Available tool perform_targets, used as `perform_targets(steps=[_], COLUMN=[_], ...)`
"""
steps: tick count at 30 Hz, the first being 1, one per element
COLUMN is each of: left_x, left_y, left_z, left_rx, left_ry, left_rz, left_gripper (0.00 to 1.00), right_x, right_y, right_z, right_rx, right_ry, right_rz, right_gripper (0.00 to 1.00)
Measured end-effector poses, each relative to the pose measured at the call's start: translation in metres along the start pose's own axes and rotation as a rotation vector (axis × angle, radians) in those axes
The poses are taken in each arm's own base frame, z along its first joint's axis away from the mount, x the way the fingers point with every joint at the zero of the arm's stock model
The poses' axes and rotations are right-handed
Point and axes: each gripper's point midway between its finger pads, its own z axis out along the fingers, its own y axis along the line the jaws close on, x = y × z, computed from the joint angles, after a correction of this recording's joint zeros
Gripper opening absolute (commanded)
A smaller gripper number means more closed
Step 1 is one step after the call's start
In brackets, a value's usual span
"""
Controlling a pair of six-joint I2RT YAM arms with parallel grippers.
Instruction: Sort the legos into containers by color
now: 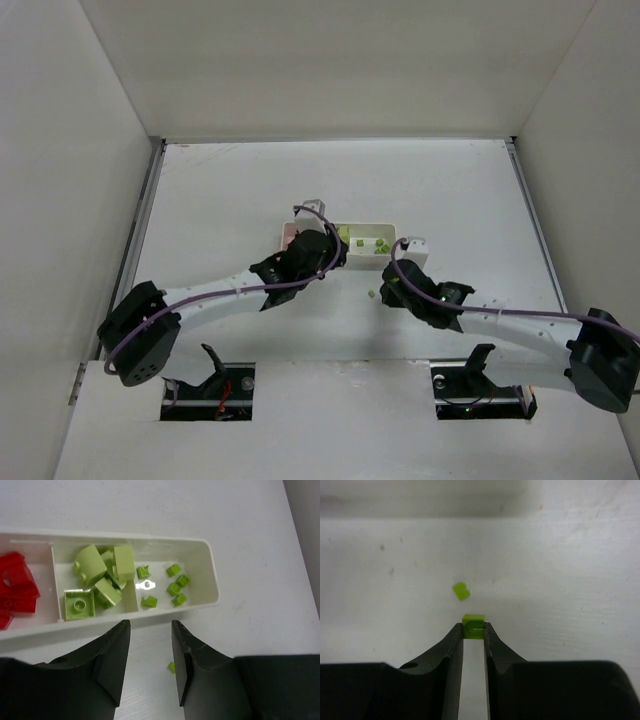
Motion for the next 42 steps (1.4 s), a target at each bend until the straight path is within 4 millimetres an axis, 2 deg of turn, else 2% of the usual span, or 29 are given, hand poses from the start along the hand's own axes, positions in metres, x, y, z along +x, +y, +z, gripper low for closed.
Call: perform_targets(steps=[4, 7, 11, 13, 15, 17, 22, 26, 29, 34, 38, 42], left_x=[0.037, 0.068, 0.090, 0.097, 0.105, 0.116, 0.140, 0.151, 0.153, 0.154, 0.160, 0.164], left_y=[0.007, 0.008, -0.009, -0.018, -0.022, -0.021, -0.018, -0.026, -0.034, -0.042, -0.037, -0.035], left_z=[-0.022, -0.032, -0.042, -0.043, -0.042, -0.037, -0.023, -0.015, -0.007, 0.007, 0.013, 0.018], left_rx=[0.019, 0.034, 0.089, 0.118, 0.129, 0.123, 0.090, 0.087, 0.082, 0.060, 0.033, 0.016], left_ry=[0.044, 0.098, 0.127, 0.132, 0.140, 0.158, 0.204, 0.220, 0.214, 0.205, 0.218, 0.222], left_rz=[0.046, 0.095, 0.132, 0.140, 0.154, 0.173, 0.220, 0.238, 0.242, 0.250, 0.268, 0.283], left_gripper=[0.37, 0.38, 0.39, 0.39, 0.40, 0.41, 0.42, 0.42, 0.42, 0.42, 0.42, 0.42], right_x=[-0.058, -0.099, -0.130, -0.131, -0.127, -0.123, -0.131, -0.152, -0.159, -0.146, -0.136, -0.134], right_y=[0.000, 0.001, 0.000, 0.000, 0.001, 0.001, 0.004, 0.010, 0.009, -0.001, -0.008, -0.009], right_z=[0.005, 0.016, 0.041, 0.055, 0.066, 0.071, 0.064, 0.039, 0.022, 0.018, 0.018, 0.017], right_rx=[0.021, 0.032, 0.053, 0.061, 0.065, 0.068, 0.051, -0.005, -0.040, -0.041, -0.034, -0.035], right_ry=[-0.099, -0.154, -0.175, -0.158, -0.133, -0.118, -0.142, -0.230, -0.287, -0.289, -0.277, -0.278], right_rz=[0.050, 0.078, 0.083, 0.072, 0.055, 0.041, 0.033, 0.061, 0.082, 0.084, 0.083, 0.087], right_gripper=[0.18, 0.18, 0.20, 0.26, 0.41, 0.49, 0.49, 0.49, 0.49, 0.49, 0.49, 0.49])
